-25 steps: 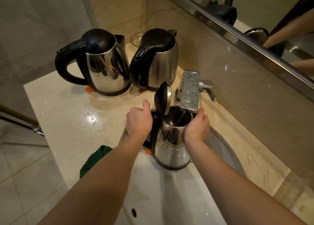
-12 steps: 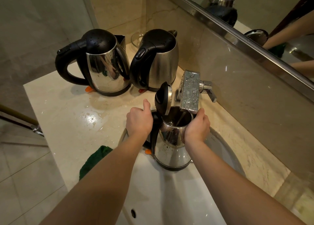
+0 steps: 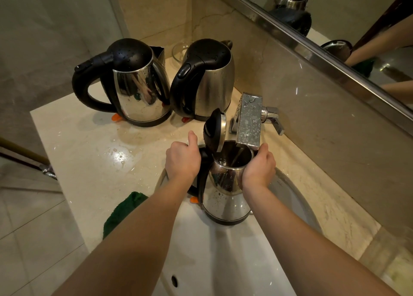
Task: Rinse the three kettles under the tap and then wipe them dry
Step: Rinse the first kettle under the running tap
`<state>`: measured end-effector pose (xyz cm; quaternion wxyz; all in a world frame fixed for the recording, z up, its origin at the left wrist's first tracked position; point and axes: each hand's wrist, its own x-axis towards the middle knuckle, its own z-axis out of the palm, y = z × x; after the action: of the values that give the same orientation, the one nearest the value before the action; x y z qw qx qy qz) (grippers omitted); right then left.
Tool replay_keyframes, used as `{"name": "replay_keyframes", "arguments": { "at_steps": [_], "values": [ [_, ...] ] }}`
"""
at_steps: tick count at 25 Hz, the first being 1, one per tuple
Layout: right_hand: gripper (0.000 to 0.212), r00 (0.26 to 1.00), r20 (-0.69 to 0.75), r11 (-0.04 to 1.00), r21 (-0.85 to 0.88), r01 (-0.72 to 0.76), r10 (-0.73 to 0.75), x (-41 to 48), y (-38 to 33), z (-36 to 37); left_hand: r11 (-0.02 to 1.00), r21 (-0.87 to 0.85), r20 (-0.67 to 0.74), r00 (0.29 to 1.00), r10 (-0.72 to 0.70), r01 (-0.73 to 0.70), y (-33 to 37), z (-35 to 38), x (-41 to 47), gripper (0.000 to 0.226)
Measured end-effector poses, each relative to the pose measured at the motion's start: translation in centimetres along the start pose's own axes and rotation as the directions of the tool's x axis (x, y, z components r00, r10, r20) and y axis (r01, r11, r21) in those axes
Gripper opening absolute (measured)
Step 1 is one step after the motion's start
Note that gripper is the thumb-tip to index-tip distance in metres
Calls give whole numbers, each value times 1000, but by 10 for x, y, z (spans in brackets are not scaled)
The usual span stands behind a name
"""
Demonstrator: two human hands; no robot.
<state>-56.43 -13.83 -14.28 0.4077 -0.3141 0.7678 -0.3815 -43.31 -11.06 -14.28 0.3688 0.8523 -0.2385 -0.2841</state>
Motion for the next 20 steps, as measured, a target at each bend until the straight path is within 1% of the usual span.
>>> {"name": "replay_keyframes", "arguments": {
  "at_steps": [16, 20],
  "values": [
    [37, 1000, 11, 1000, 9, -2, 2, -3, -4, -1, 1000, -4, 0, 1000, -3, 3, 2, -2, -2, 63],
    [39, 1000, 14, 1000, 1, -2, 2, -2, -4, -1, 1000, -4, 3, 1000, -8, 8, 2, -2, -1, 63]
  ]
}}
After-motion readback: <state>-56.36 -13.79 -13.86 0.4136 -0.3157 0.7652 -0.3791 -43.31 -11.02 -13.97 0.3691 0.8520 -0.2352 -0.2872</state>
